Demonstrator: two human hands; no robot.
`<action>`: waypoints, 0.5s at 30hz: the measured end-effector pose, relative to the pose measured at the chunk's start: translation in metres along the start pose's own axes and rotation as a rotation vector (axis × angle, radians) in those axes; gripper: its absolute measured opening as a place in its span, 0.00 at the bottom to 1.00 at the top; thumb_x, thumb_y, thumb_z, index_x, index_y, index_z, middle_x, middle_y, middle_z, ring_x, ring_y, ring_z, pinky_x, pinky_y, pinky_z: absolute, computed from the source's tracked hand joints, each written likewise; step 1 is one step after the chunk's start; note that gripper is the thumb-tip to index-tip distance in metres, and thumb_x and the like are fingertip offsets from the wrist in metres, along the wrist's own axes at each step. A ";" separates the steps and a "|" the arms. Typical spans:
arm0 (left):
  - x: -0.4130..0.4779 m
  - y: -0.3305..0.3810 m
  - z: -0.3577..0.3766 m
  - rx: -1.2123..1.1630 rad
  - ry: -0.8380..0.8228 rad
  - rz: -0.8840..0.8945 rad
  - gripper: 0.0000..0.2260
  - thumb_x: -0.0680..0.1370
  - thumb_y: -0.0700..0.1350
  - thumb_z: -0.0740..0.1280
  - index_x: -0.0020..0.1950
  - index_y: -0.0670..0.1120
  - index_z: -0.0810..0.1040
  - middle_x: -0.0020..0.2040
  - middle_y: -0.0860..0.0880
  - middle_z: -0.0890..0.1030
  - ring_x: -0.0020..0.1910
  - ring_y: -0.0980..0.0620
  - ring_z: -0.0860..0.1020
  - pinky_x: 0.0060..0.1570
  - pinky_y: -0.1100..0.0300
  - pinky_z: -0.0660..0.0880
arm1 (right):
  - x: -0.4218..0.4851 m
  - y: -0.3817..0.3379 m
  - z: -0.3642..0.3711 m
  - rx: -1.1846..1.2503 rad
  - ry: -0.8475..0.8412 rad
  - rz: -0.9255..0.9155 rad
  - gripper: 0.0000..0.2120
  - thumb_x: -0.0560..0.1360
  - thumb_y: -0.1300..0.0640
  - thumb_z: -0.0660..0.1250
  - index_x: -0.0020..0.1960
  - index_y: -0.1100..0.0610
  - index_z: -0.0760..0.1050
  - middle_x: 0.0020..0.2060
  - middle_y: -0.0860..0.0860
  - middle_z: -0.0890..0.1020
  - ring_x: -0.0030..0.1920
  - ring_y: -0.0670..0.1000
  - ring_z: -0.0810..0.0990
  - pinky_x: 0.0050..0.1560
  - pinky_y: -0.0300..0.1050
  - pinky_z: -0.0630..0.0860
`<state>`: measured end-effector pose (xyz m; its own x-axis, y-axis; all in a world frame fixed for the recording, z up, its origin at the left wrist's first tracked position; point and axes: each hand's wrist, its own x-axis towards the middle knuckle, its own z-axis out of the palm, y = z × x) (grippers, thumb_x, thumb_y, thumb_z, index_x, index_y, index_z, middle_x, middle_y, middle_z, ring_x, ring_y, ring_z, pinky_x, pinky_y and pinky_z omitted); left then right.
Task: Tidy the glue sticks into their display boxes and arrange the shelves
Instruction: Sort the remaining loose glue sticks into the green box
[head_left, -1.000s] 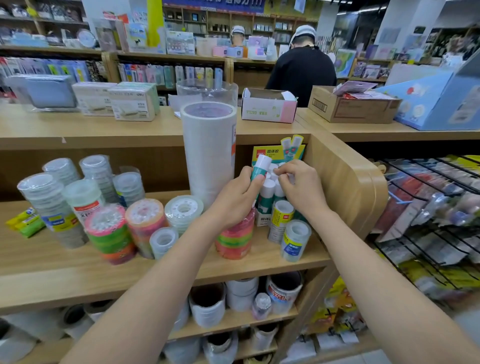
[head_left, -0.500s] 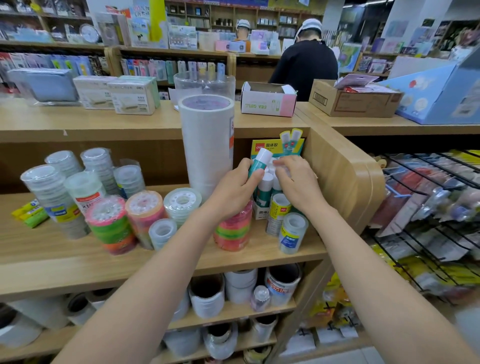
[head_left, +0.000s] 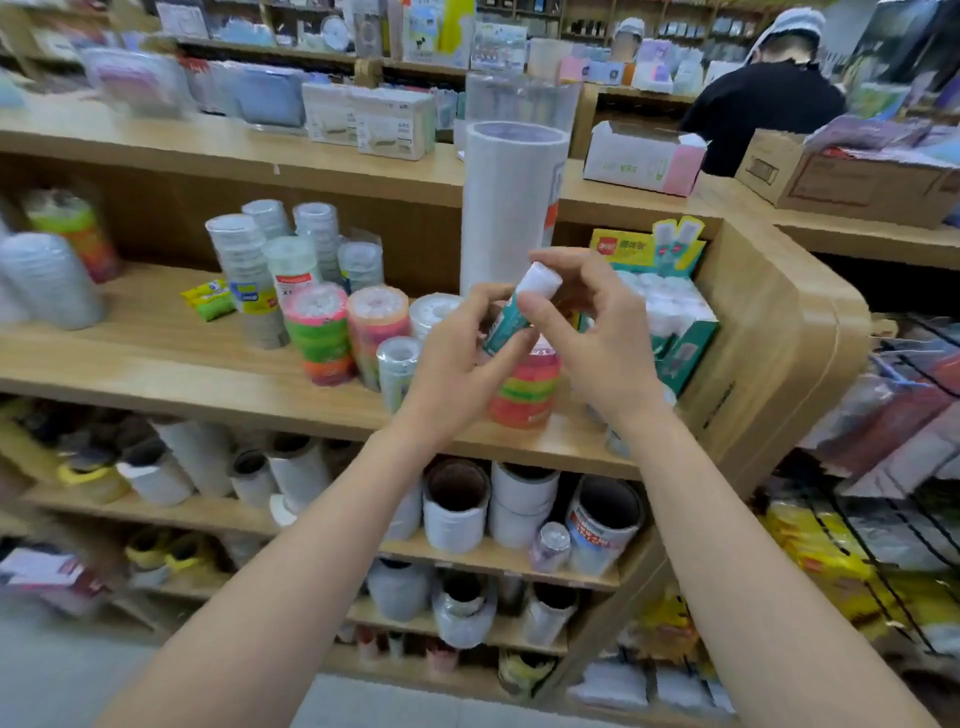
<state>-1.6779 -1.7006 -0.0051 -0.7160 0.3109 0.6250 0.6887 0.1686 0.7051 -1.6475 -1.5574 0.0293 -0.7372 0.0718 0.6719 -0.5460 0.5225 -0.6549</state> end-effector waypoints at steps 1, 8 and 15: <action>-0.016 -0.002 -0.008 0.026 0.045 -0.027 0.15 0.78 0.47 0.69 0.61 0.44 0.74 0.47 0.51 0.79 0.45 0.54 0.78 0.44 0.61 0.74 | -0.008 -0.004 0.009 0.035 -0.034 -0.007 0.13 0.75 0.57 0.71 0.59 0.53 0.76 0.47 0.45 0.79 0.45 0.44 0.79 0.47 0.39 0.76; -0.151 -0.003 -0.055 0.211 0.264 -0.288 0.08 0.78 0.50 0.68 0.53 0.46 0.79 0.42 0.54 0.81 0.40 0.57 0.78 0.38 0.58 0.72 | -0.088 -0.028 0.084 0.342 -0.403 0.052 0.20 0.74 0.57 0.74 0.63 0.53 0.71 0.45 0.47 0.78 0.43 0.48 0.80 0.44 0.48 0.80; -0.296 -0.011 -0.093 0.180 0.211 -0.731 0.15 0.74 0.56 0.69 0.56 0.51 0.79 0.44 0.53 0.82 0.40 0.59 0.76 0.42 0.59 0.73 | -0.190 -0.033 0.163 0.411 -0.716 0.199 0.22 0.73 0.60 0.74 0.63 0.54 0.68 0.48 0.45 0.75 0.42 0.40 0.76 0.43 0.33 0.72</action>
<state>-1.4840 -1.8813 -0.1664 -0.9891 -0.1192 0.0863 0.0290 0.4169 0.9085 -1.5550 -1.7269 -0.1334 -0.8331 -0.4978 0.2410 -0.3790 0.1964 -0.9043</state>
